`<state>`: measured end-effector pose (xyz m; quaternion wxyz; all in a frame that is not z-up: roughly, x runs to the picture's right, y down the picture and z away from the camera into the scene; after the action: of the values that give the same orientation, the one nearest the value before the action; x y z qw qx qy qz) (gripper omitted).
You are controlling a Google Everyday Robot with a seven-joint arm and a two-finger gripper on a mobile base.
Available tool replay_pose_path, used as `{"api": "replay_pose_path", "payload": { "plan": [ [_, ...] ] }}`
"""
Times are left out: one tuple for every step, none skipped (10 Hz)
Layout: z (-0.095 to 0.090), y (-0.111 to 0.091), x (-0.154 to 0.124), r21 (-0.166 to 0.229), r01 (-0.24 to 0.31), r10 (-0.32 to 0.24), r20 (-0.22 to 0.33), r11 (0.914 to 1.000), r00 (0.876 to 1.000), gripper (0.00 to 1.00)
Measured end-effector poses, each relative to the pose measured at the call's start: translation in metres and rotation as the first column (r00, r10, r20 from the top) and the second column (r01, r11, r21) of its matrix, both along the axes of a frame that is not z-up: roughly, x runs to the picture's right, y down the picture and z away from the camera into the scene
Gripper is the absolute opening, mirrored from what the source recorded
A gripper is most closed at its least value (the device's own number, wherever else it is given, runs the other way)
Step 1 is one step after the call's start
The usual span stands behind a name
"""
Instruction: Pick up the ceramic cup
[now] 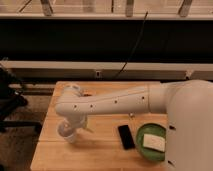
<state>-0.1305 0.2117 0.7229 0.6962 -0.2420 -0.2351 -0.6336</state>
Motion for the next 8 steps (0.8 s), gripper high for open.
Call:
{"api": "replay_pose_path", "payload": {
  "plan": [
    [0.002,0.001,0.000,0.001,0.001,-0.001,0.002,1.0000,1.000,0.80],
    [0.003,0.002,0.000,0.001,0.001,-0.001,0.002,1.0000,1.000,0.80],
    [0.005,0.004,0.000,0.000,0.001,-0.001,0.004,1.0000,1.000,0.80],
    [0.006,0.005,-0.001,0.001,0.004,-0.004,0.008,1.0000,1.000,0.80],
    [0.008,0.006,-0.002,0.001,0.007,-0.007,0.008,1.0000,1.000,0.80],
    [0.010,0.006,-0.002,0.002,0.009,-0.009,0.009,1.0000,1.000,0.80],
    [0.013,0.005,-0.002,0.003,0.010,-0.010,0.008,0.9999,1.000,0.79],
    [0.014,0.004,-0.002,0.004,0.011,-0.011,0.008,0.9999,1.000,0.74]
  ]
}}
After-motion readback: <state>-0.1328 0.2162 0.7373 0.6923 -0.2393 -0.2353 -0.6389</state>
